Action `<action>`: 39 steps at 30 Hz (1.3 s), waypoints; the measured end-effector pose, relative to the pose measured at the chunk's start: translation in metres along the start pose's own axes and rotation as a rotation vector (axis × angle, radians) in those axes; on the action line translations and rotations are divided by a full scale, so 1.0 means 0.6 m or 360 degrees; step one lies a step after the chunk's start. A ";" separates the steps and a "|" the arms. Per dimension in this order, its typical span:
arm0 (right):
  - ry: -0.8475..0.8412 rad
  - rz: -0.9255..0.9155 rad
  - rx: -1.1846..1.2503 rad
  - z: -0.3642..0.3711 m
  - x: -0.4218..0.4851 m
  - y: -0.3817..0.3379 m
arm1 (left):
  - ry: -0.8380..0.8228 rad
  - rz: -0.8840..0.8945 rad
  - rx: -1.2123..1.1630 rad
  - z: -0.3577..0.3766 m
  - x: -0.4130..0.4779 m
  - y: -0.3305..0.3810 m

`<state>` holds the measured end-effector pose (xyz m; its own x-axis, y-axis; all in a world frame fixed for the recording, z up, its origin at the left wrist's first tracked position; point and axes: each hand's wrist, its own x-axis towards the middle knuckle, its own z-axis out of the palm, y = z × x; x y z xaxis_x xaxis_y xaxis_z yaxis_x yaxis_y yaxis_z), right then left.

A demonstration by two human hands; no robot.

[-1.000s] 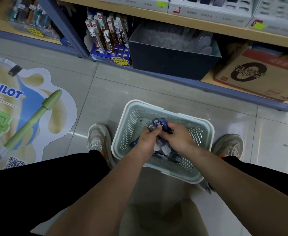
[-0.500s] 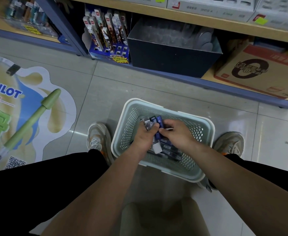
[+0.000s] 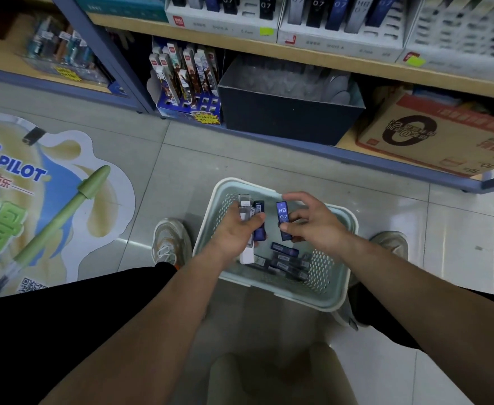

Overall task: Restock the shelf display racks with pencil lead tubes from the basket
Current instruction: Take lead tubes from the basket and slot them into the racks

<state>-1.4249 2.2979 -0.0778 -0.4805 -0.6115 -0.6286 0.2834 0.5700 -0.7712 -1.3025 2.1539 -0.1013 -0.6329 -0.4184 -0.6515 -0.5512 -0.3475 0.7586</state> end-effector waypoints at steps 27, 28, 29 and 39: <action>0.0733 -0.0876 -0.0393 -0.166 -0.126 -0.422 | -0.0061 0.0712 0.0492 -0.087 -0.154 0.420; 0.0763 -0.0903 -0.0425 -0.162 -0.107 -0.430 | -0.0042 0.0701 0.0445 -0.092 -0.146 0.423; 0.0787 -0.0931 -0.0452 -0.157 -0.089 -0.440 | -0.0018 0.0686 0.0411 -0.097 -0.139 0.427; 0.1010 -0.1115 -0.0800 -0.120 0.119 -0.545 | 0.0169 0.0730 0.0256 -0.177 -0.071 0.480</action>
<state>-1.6121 2.1072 0.1367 -0.7884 -0.5756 0.2172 -0.5280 0.4519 -0.7190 -1.3768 1.9823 0.1462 -0.7755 -0.5840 -0.2400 -0.3112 0.0228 0.9501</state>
